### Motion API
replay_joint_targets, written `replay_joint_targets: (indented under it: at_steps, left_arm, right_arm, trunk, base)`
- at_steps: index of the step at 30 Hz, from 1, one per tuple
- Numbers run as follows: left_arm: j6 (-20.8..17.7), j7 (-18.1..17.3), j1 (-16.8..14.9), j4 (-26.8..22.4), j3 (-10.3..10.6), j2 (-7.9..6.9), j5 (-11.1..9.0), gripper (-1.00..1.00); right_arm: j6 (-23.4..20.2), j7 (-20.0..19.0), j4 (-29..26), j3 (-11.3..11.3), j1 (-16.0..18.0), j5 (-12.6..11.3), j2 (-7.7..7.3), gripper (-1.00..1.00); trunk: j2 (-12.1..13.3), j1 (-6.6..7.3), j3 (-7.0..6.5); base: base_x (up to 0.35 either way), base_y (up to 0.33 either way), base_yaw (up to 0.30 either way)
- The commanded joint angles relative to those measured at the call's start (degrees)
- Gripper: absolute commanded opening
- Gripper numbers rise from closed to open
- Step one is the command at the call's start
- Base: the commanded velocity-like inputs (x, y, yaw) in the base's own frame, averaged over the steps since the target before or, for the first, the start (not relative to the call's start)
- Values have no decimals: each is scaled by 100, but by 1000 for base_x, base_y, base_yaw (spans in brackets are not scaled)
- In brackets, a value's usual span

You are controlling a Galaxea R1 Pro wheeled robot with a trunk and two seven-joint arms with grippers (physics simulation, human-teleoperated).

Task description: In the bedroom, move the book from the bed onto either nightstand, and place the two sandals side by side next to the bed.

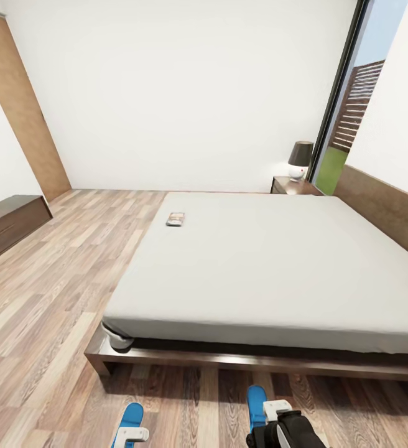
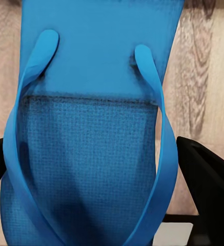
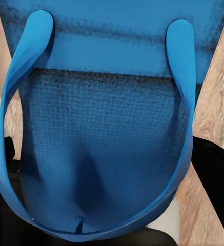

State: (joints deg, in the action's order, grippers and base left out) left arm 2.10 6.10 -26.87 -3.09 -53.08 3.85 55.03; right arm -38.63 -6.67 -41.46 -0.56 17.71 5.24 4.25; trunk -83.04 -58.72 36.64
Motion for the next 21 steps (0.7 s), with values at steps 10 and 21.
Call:
replay_joint_targets:
  at_steps: [10, 21]
  left_arm:
    - [10, 23, -3, -1, -44, 1, 69, -100]
    - [10, 23, -3, -7, -44, 2, 69, -100]
  right_arm:
    - [-320, -335, -350, 9, -169, 64, -33, -100]
    - [-561, -510, -1100, 11, -550, 64, -45, -100]
  trunk:
    - [-405, -220, 185]
    - [-846, -462, 383]
  base:
    - [0, 0, 0]
    - [0, 0, 0]
